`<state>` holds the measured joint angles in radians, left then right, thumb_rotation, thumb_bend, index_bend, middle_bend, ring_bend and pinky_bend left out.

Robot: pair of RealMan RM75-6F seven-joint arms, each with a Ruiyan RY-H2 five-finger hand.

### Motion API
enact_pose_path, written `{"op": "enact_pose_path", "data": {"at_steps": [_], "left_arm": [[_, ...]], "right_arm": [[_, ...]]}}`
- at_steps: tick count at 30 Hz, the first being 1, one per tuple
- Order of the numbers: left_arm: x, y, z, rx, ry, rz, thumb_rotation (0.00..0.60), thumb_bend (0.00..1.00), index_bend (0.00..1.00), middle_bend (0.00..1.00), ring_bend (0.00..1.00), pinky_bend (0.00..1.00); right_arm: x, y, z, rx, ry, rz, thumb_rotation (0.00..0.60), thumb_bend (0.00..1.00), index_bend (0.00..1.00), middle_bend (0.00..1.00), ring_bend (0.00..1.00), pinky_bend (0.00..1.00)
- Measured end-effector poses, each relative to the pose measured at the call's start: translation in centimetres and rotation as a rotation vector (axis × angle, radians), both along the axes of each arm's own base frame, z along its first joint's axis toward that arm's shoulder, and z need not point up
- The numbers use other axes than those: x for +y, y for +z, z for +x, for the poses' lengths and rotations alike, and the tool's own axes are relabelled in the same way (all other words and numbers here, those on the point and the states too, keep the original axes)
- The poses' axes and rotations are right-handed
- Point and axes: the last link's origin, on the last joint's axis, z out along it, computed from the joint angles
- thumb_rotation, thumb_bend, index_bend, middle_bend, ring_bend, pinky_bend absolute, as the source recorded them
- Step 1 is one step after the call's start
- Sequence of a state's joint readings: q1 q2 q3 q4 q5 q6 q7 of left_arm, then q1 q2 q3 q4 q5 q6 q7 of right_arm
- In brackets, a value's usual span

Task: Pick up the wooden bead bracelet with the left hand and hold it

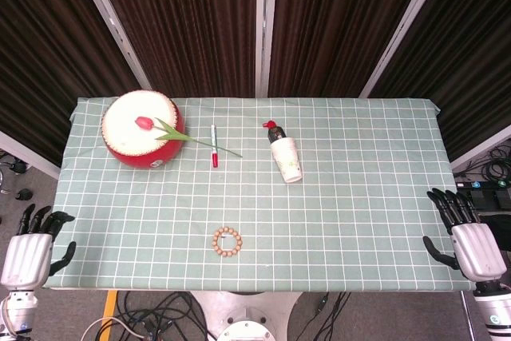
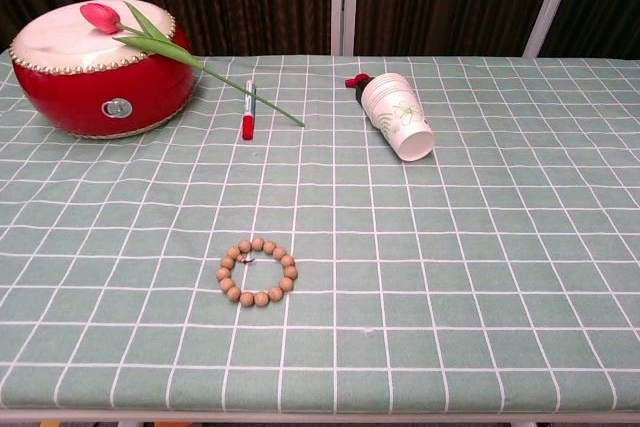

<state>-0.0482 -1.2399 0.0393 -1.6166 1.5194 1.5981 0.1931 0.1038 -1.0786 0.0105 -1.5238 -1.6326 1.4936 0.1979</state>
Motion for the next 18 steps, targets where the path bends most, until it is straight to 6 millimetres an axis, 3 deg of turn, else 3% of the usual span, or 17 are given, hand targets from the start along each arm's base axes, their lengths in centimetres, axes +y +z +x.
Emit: {"op": "enact_pose_path", "data": {"at_steps": [5, 9, 13, 18], "left_arm": [[2.7, -1.1, 2.1, 0.013, -0.193, -0.083, 0.600, 0.35, 0.38, 0.34, 0.12, 0.05], [5.5, -3.1, 4.8, 0.034, -0.401, -0.219, 0.600, 0.35, 0.40, 0.36, 0.12, 0.05], [7.8, -6.5, 7.9, 0.060, -0.611, -0.393, 0.600, 0.35, 0.40, 0.37, 0.12, 0.05], [9.3, -10.9, 10.2, 0.087, -0.726, -0.547, 0.600, 0.35, 0.38, 0.37, 0.12, 0.05]], "right_arm": [[-0.3, 0.3, 0.4, 0.007, 0.018, -0.005, 0.600, 0.27, 0.00, 0.06, 0.00, 0.00], [-0.3, 0.4, 0.5, 0.011, 0.016, -0.006, 0.600, 0.27, 0.00, 0.06, 0.00, 0.00], [-0.2, 0.5, 0.4, 0.013, 0.004, -0.010, 0.600, 0.27, 0.00, 0.06, 0.00, 0.00], [0.0, 0.6, 0.3, 0.012, -0.010, -0.014, 0.600, 0.27, 0.00, 0.06, 0.00, 0.00]]}}
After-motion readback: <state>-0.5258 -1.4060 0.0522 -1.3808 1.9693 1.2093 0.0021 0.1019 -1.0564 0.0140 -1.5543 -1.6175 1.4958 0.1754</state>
